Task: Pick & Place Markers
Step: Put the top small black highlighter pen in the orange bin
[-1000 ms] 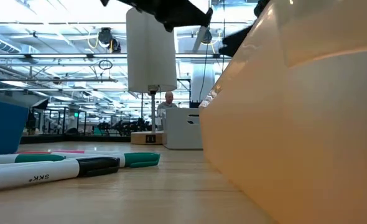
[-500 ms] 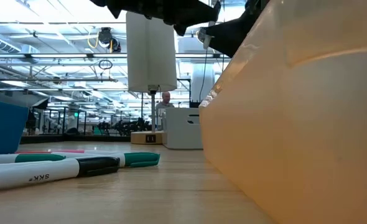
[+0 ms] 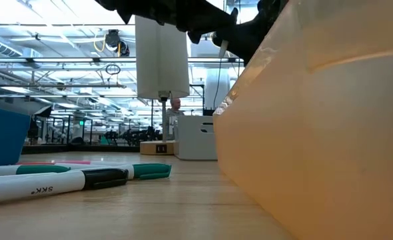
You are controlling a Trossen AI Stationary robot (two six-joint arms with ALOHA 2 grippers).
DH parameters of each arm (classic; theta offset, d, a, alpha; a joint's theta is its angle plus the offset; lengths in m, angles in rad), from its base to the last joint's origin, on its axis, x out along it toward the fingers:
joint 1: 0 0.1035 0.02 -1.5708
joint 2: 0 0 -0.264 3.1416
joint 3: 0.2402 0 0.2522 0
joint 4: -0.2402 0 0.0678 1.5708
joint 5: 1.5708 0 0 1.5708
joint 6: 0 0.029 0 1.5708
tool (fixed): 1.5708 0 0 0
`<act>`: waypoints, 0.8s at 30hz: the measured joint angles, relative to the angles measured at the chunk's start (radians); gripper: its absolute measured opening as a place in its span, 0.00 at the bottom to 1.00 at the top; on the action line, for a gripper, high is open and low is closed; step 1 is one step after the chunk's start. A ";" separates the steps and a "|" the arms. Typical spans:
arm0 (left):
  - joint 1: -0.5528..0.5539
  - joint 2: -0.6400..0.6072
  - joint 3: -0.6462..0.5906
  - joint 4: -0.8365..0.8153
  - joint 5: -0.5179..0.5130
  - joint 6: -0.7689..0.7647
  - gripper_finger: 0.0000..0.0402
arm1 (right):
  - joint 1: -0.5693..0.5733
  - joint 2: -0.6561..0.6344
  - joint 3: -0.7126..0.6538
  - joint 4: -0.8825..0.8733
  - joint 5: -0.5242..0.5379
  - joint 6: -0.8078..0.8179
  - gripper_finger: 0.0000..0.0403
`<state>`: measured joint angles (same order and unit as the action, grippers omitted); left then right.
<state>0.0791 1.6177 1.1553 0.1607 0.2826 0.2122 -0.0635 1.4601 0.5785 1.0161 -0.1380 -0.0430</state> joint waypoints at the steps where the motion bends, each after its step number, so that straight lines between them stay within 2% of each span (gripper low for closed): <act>1: 0.001 0.000 0.000 0.000 -0.001 0.000 0.10 | 0.000 0.000 0.000 -0.004 -0.002 -0.003 0.31; 5: 0.009 0.000 0.000 -0.002 -0.003 -0.010 0.10 | 0.000 0.000 0.000 -0.022 -0.013 -0.036 0.09; 6: 0.011 0.000 0.000 -0.003 -0.002 -0.015 0.10 | 0.000 0.000 0.000 -0.021 -0.021 -0.044 0.07; 12: 0.015 0.000 0.000 -0.003 -0.007 -0.038 0.10 | 0.006 0.000 0.000 -0.026 -0.043 -0.046 0.07; 15: 0.013 -0.011 0.000 -0.023 -0.071 -0.094 0.13 | 0.006 0.000 0.000 -0.035 -0.041 -0.017 0.07; 20: -0.012 -0.114 -0.001 -0.184 -0.282 -0.062 0.30 | 0.025 -0.018 0.000 -0.123 -0.061 0.030 0.07; 22: -0.033 -0.166 -0.001 -0.252 -0.343 -0.058 0.38 | 0.053 -0.046 0.024 -0.217 -0.063 0.023 0.07; 24: -0.061 -0.216 0.000 -0.321 -0.359 -0.082 0.45 | 0.096 -0.077 0.077 -0.375 -0.042 0.006 0.07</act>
<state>0.0182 1.4016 1.1553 -0.1600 -0.0764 0.1307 0.0323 1.3836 0.6553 0.6414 -0.1801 -0.0373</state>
